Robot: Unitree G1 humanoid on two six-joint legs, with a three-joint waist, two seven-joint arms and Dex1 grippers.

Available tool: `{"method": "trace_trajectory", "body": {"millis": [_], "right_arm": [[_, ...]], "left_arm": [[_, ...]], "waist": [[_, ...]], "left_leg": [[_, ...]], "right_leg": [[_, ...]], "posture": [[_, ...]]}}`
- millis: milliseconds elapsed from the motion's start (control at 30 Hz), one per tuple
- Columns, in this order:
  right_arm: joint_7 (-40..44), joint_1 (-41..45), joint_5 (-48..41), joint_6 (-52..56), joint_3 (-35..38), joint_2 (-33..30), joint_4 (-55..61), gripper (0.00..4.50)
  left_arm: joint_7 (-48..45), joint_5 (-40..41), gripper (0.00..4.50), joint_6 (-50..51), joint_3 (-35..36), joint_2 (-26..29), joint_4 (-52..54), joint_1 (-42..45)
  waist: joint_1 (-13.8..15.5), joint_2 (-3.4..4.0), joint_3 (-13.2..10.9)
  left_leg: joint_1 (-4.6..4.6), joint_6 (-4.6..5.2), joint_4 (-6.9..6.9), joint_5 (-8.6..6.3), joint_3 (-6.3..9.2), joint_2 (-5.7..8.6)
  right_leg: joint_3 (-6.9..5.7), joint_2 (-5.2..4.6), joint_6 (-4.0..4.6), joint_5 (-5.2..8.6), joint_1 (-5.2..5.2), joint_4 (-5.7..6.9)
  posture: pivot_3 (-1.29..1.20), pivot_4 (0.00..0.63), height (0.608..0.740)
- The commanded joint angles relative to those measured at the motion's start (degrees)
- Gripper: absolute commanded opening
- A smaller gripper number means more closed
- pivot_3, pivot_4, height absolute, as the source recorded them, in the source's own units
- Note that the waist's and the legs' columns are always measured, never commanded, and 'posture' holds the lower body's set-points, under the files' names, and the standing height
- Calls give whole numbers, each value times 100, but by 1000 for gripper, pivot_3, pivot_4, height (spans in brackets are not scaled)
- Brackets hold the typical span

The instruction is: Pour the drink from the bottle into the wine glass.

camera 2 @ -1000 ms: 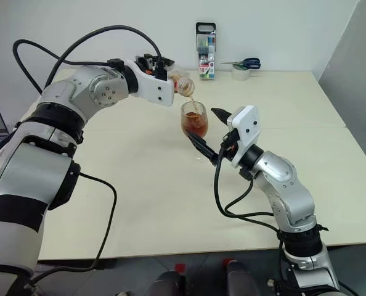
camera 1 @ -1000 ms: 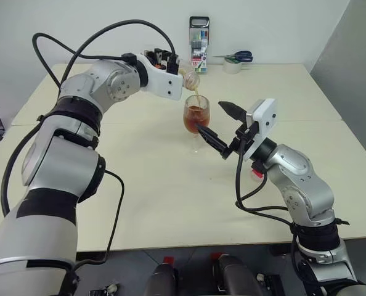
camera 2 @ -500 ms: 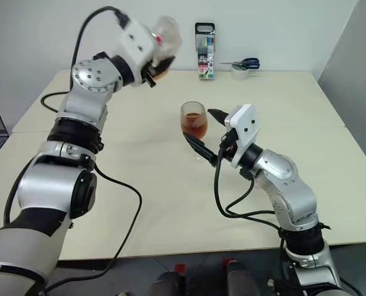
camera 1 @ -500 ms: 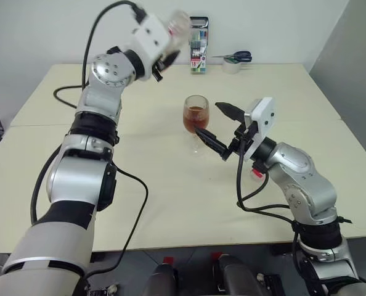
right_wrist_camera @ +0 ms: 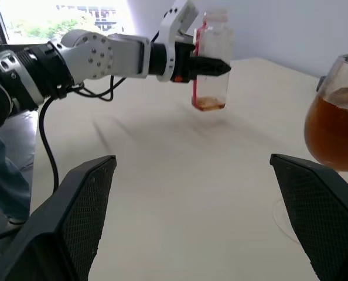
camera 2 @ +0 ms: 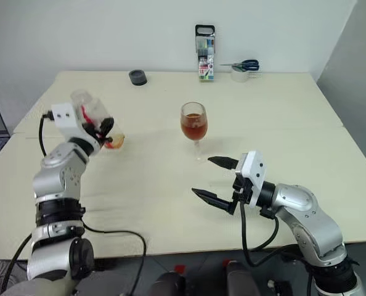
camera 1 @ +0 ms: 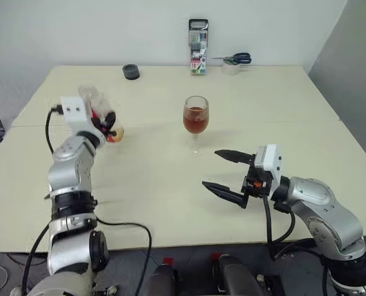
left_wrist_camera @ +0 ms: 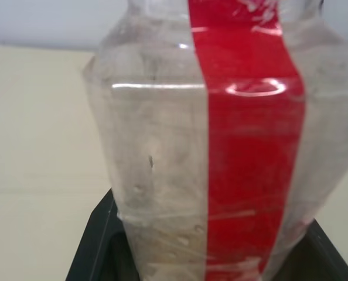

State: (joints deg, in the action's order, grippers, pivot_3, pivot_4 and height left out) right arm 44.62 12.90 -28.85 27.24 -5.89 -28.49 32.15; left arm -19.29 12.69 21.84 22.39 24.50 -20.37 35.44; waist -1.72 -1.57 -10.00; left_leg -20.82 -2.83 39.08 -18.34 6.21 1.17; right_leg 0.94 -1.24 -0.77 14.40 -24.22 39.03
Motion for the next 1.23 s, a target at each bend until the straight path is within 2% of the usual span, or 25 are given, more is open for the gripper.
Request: {"method": "trace_trajectory", "body": {"millis": [33, 267, 567, 833, 867, 1033, 1167, 1233], "right_arm": [[45, 50, -52, -182, -9, 32, 136, 4500], [-156, 290, -49, -40, 57, 179, -22, 4500], [-284, 341, 27, -8, 19, 219, -95, 4500], [-556, 140, 248, 93, -120, 213, -105, 4500], [-761, 69, 536, 98, -194, 172, -184, 4500], [-1584, -310, 1009, 405, -141, 330, -172, 4500], [-2534, -609, 1340, 808, 122, 704, 75, 4500], [-3033, -704, 1515, 1022, 240, 955, 197, 4500]], "left_arm": [[-71, 162, 1734, -521, 70, 11, 97, -81], [-135, 35, 1734, -1259, -145, 17, -565, -185], [-65, 16, 1734, -1452, -346, 23, -952, -144], [-49, 4, 4351, -1373, -429, 88, -776, -329], [-31, -26, 4472, -1336, -461, 98, -678, -419], [77, 119, 4472, -903, -434, 19, 268, -1082], [332, 508, 4472, -11, -362, -258, 1770, -1963], [481, 469, 4472, 388, -546, -349, 2663, -2449]], "waist": [[27, -5, 3], [49, -10, 7], [45, -10, 10], [29, -11, 12], [26, -11, 12], [23, -11, 12], [25, -10, 13], [24, -10, 13]], "left_leg": [[0, -1, 0, 1, 1, 0], [2, -1, -1, 1, 2, 6], [3, 0, -1, 1, 1, 6], [4, 0, -2, 1, 1, 6], [4, 0, -3, 1, 1, 6], [3, 0, -4, 1, 0, 3], [3, 0, -6, 1, 4, 0], [1, 0, -6, 1, 4, 0]], "right_leg": [[-1, 0, 0, 0, 0, 0], [-5, -5, 0, 0, 5, -3], [-4, -5, 0, 0, 6, -2], [-4, -5, 0, 0, 5, -2], [-3, -5, 0, 0, 5, -2], [1, -5, 0, 0, 2, -2], [11, -6, 0, 0, 3, -2], [16, -8, 0, 0, 3, -2]], "posture": [[0, 150, 740], [0, 150, 740], [0, 150, 740], [0, 150, 740], [0, 150, 740], [0, 150, 740], [0, 150, 740], [0, 150, 740]]}}
